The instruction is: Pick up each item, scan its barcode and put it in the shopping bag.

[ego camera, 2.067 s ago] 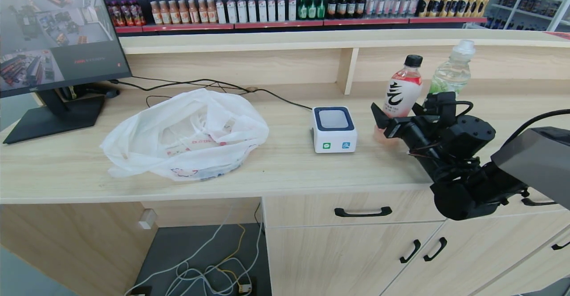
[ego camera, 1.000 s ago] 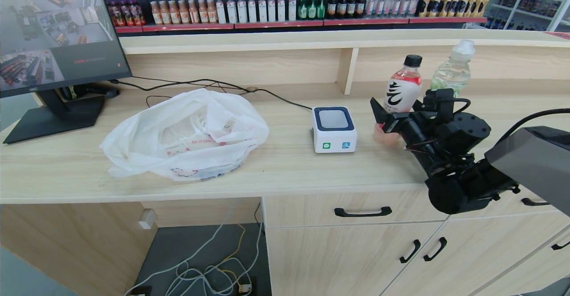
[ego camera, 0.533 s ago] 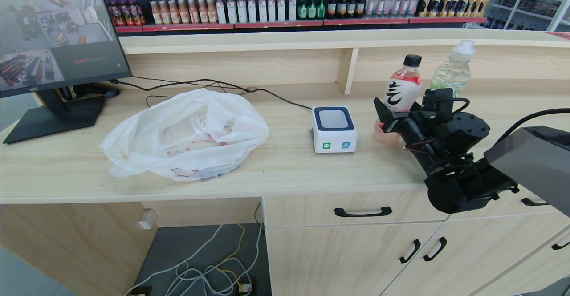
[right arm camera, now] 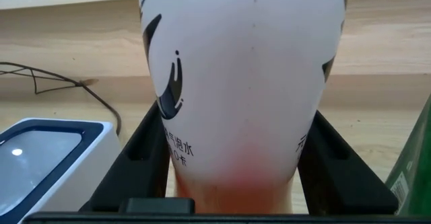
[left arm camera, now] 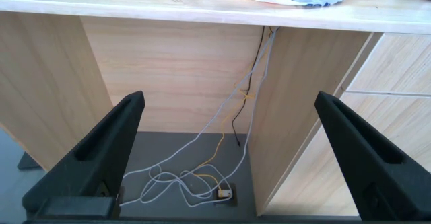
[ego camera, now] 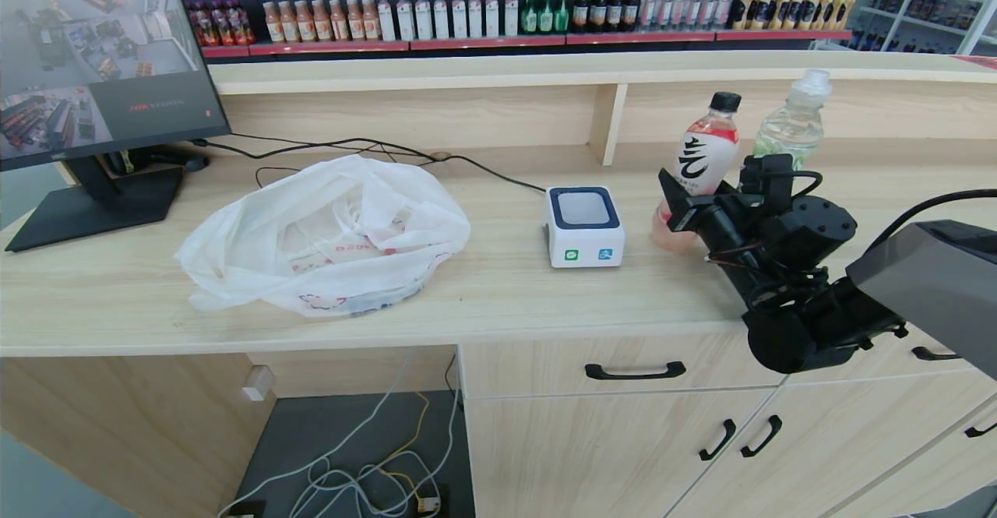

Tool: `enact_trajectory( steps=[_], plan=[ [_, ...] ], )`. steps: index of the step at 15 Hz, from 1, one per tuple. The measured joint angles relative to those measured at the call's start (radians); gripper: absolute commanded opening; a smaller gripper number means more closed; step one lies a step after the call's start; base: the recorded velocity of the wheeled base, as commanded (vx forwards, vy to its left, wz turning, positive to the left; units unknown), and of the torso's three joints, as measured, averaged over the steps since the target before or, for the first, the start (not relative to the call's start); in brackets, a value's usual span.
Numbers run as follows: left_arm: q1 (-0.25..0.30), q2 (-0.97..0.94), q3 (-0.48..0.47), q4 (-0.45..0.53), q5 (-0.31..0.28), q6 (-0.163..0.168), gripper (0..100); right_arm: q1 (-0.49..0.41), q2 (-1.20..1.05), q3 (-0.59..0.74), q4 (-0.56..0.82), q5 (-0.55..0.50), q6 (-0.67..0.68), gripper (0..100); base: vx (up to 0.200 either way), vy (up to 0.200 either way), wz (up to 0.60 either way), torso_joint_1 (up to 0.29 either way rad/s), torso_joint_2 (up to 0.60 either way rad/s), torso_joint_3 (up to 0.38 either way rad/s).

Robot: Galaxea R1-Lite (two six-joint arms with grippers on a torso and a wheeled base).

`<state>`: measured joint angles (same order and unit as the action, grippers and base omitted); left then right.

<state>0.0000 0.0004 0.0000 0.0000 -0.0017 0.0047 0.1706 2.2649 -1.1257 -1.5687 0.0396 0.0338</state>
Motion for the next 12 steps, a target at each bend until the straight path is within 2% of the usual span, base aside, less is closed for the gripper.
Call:
enact_trajectory(
  steps=[5, 12],
  plan=[
    [0.0, 0.0, 0.0, 0.0, 0.0, 0.0, 100, 0.004, -0.015, 0.0, 0.003, -0.001, -0.001, 0, 0.0, 0.0, 0.0, 0.0, 0.0, 0.0],
    [0.0, 0.0, 0.0, 0.0, 0.0, 0.0, 100, 0.061, -0.088, 0.009, 0.0, -0.002, -0.02, 0, 0.0, 0.0, 0.0, 0.0, 0.0, 0.0]
  ],
)
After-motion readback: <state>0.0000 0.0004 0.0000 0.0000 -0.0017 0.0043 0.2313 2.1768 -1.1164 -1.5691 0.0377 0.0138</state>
